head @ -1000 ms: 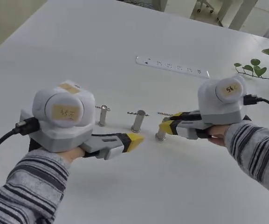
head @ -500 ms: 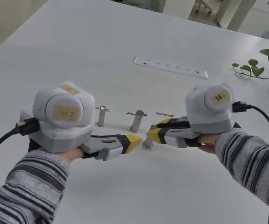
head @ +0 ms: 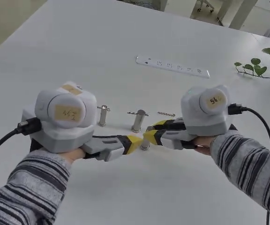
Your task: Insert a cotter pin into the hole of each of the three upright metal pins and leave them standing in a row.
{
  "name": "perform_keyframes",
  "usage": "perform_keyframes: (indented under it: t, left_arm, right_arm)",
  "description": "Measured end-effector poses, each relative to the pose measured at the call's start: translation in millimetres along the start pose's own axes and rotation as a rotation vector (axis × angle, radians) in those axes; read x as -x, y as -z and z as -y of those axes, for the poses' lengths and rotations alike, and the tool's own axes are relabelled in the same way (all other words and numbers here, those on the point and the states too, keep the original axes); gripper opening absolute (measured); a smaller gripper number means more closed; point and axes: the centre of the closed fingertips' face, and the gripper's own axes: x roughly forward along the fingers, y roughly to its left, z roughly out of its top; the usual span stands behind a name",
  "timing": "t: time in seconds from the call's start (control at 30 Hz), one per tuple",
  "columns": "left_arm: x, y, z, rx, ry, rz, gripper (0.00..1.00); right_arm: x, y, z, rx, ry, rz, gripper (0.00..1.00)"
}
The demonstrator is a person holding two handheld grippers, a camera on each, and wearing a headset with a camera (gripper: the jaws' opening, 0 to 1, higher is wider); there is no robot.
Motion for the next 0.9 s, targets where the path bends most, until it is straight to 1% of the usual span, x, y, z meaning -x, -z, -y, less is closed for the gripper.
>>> perform_keyframes:
  t: [0.13,0.2,0.33,0.57,0.7,0.8,0.9]
  left_arm:
    - [-0.4,1.4,0.9,0.000,0.000,-0.007,0.98]
    - [-0.8,1.4,1.7,0.000,0.002,-0.007,0.98]
    - [-1.5,2.2,3.4,0.001,0.006,-0.011,0.98]
    - [-2.9,3.0,5.8,-0.004,0.015,-0.014,0.98]
    - [-3.8,4.0,6.5,-0.008,0.017,-0.017,0.98]
    - [-3.7,4.9,5.1,-0.005,0.013,-0.019,0.98]
    - [-3.6,4.4,4.3,-0.008,0.010,-0.016,0.98]
  right_arm:
    - [0.1,0.9,0.4,0.012,-0.002,-0.003,0.08]
    - [0.0,2.0,0.1,0.042,0.003,-0.007,0.09]
    - [-0.1,2.1,0.7,0.059,0.016,-0.007,0.09]
    - [0.5,2.7,2.3,0.028,0.037,0.007,0.10]
    - [4.5,3.4,0.4,0.007,0.026,0.016,0.16]
    - [9.2,5.6,-0.8,0.015,0.016,0.011,0.20]
    - [15.8,8.0,0.2,0.021,0.002,0.005,0.22]
